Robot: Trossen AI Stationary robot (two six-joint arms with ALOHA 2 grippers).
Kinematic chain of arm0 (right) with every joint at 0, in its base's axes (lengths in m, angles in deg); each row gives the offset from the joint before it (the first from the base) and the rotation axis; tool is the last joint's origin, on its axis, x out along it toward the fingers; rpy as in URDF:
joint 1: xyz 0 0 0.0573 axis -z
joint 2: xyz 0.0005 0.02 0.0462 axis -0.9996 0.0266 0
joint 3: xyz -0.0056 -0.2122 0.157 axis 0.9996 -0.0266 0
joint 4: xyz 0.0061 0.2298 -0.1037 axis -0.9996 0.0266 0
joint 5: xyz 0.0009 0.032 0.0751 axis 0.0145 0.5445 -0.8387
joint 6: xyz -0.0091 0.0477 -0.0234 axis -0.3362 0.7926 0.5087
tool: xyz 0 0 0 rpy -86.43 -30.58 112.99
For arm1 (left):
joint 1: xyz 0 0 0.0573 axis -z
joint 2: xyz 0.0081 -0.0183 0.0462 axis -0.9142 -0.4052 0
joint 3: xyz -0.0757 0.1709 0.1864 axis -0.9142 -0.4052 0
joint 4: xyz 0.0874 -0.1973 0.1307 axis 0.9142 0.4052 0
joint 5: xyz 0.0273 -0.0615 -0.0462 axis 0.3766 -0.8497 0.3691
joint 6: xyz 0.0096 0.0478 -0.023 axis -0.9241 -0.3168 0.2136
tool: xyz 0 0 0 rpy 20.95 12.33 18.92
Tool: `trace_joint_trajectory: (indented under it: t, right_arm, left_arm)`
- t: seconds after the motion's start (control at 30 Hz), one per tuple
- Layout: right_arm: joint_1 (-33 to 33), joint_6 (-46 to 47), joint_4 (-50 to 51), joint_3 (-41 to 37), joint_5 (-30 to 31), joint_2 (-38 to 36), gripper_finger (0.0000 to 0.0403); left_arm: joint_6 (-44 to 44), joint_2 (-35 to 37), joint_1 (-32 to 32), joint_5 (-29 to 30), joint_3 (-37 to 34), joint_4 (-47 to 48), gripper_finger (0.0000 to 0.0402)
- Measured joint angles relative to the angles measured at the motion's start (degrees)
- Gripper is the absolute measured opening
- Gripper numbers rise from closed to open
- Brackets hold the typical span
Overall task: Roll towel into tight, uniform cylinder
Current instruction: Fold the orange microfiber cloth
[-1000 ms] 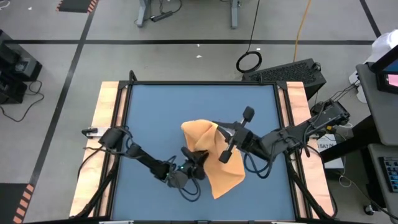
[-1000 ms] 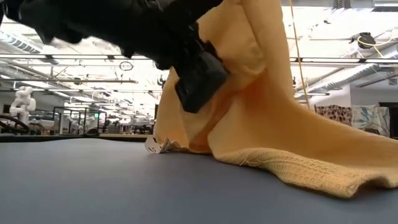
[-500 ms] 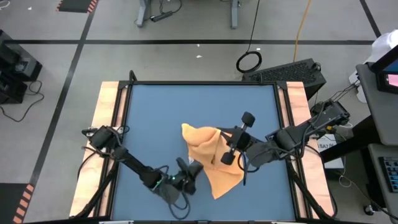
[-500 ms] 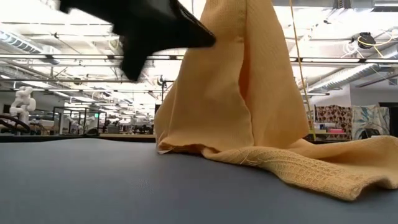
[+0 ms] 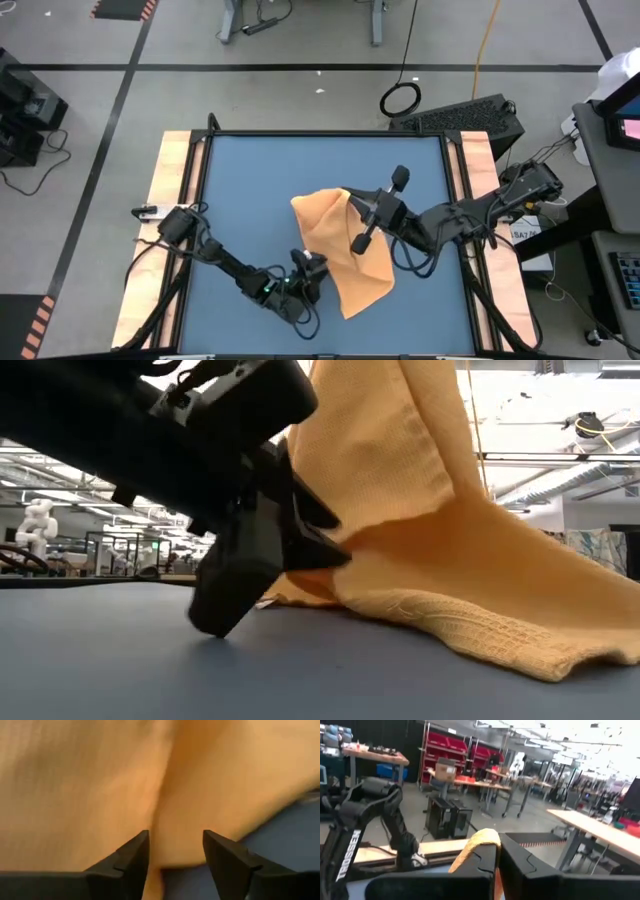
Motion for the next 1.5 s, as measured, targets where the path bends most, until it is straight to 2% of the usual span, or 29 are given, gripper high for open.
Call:
trace_joint_trajectory:
  t: [0.1, 0.17, 0.3, 0.4, 0.57, 0.67, 0.77, 0.83, 0.87, 1.1, 1.33, 1.5]
  right_arm:
    - [-0.03, 0.16, 0.52, 0.00, -0.10, 0.01, 0.0006]
    - [-0.04, 0.47, 0.36, 0.00, -0.21, 0.14, 0.0006]
    - [-0.07, 0.87, 0.09, 0.00, -0.39, 0.45, 0.0006]
    - [-0.07, 0.95, -0.14, 0.00, -0.37, 0.45, 0.0006]
    - [-0.06, 0.96, -0.18, 0.00, -0.38, 0.45, 0.0006]
    - [-0.02, 1.04, -0.17, 0.00, -0.39, 0.45, 0.0006]
    - [-0.05, 1.77, 0.23, 0.00, -0.42, 0.45, 0.0006]
    - [-0.33, 1.87, 0.60, 0.00, -0.42, 0.45, 0.0006]
    - [-0.50, 1.87, 0.76, 0.00, -0.37, 0.59, 0.0006]
    - [-0.94, 4.59, 9.18, 0.00, -0.68, 2.09, 0.0006]
    - [-1.33, 19.80, 27.11, 0.00, -1.16, 3.10, 0.0006]
    - [-2.60, 32.45, 38.59, -0.02, -7.02, 3.12, 0.0006]
  left_arm:
    - [-2.95, -0.16, -0.12, 5.08, -0.04, -0.26, 0.0191]
    - [-5.41, -0.18, -0.53, 4.05, -0.06, -1.43, 0.0185]
    - [-4.55, -0.05, -2.26, -2.96, -0.07, -1.97, 0.0181]
    - [-4.42, -0.18, -2.78, -1.20, -0.07, -3.04, 0.0181]
    - [-10.17, -0.39, -4.64, -0.03, 0.24, -5.95, 0.0177]
    - [-10.42, -0.40, -5.65, -0.11, 0.52, -6.54, 0.0148]
    - [-11.23, -0.40, -6.27, 0.08, 0.54, -6.55, 0.0079]
    - [-12.13, -0.40, -6.29, 1.78, 0.53, -6.83, 0.0025]
    - [-12.64, -0.40, -6.21, 2.69, 0.55, -7.05, 0.0014]
    - [-21.87, 4.42, -1.81, 13.96, 0.57, -7.05, 0.0004]
    - [-25.31, 13.79, 4.01, 23.02, 0.50, -4.29, 0.0002]
    - [-24.95, 20.44, 7.19, 27.41, 0.48, 0.22, 0.0001]
